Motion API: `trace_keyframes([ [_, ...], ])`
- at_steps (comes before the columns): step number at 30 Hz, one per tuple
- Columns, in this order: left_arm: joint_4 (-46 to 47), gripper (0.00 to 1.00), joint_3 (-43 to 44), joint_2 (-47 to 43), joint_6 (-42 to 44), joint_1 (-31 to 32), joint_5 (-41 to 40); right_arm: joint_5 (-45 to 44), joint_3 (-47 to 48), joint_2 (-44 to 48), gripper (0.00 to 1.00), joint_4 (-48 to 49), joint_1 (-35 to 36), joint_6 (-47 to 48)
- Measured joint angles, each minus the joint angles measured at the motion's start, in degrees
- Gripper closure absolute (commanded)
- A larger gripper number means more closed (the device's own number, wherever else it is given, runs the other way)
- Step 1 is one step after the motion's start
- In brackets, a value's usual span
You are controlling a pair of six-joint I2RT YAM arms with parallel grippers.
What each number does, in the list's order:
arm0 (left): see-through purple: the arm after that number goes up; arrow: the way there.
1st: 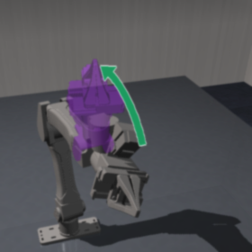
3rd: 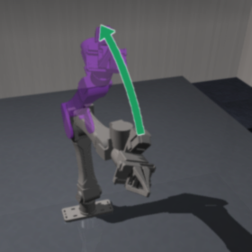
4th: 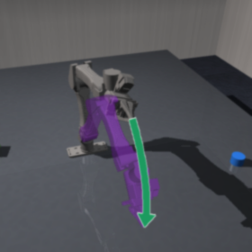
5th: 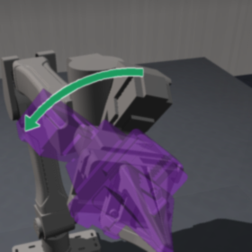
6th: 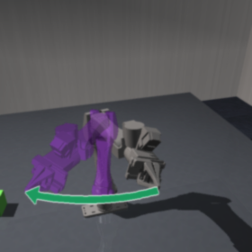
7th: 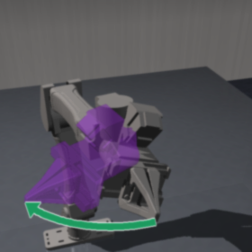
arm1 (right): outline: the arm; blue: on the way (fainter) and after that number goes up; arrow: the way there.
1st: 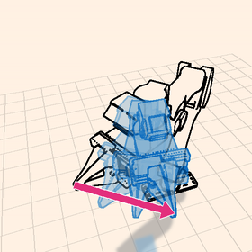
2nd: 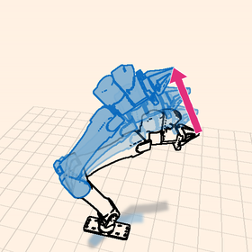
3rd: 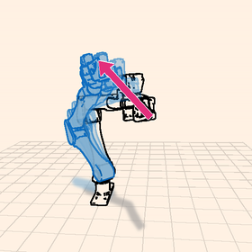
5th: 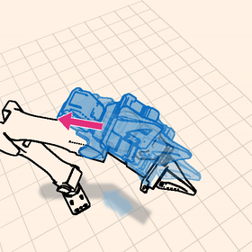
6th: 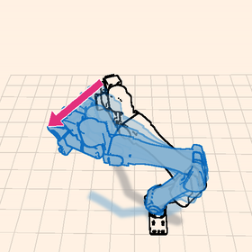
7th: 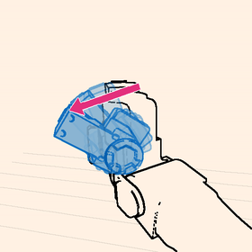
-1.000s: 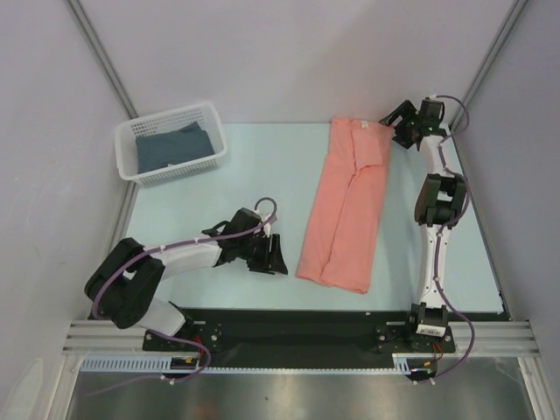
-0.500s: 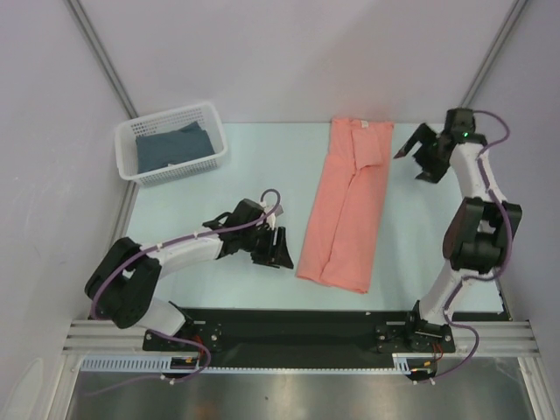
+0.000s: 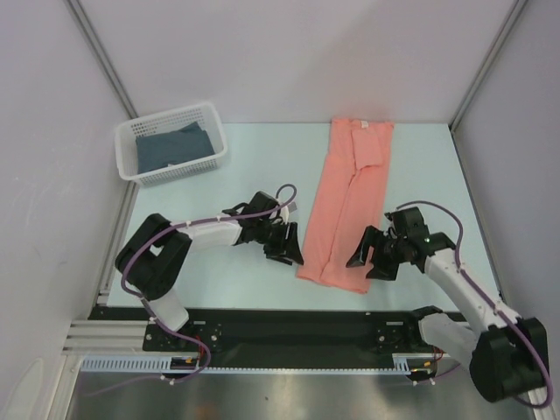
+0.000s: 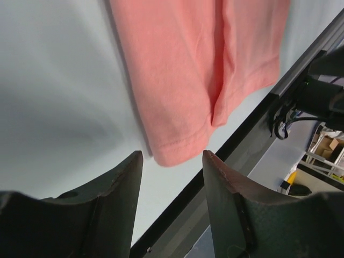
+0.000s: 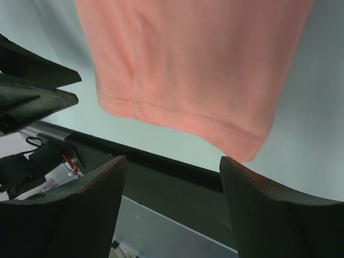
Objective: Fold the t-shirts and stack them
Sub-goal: Fold the tshirt
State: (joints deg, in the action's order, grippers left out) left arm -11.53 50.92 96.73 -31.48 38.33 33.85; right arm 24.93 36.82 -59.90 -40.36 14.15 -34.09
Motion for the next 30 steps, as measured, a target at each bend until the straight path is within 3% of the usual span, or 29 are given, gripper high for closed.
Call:
trace_keyframes([
  [2,-0.22,0.46,1.97,1.79,-0.50,0.50,-0.09,-1.07,-2.27,5.14,0.28,-1.25,0.44,-1.40],
  [5,-0.02,0.54,4.07,3.48,-1.66,1.36,-0.57,-2.05,-5.53,9.79,0.42,-1.20,-0.15,-3.34],
  [9,0.15,0.60,4.20,4.50,-3.06,1.77,-1.51,-1.51,-10.29,10.56,0.41,-0.28,-2.45,-5.44],
  [15,-1.81,0.50,4.20,5.92,-4.37,1.84,-4.35,-1.18,-12.11,10.19,0.36,0.02,-5.64,-6.45],
  [30,0.57,0.57,4.17,7.52,-7.23,2.97,-3.17,0.72,-17.62,8.48,0.39,5.25,-6.29,-8.59],
])
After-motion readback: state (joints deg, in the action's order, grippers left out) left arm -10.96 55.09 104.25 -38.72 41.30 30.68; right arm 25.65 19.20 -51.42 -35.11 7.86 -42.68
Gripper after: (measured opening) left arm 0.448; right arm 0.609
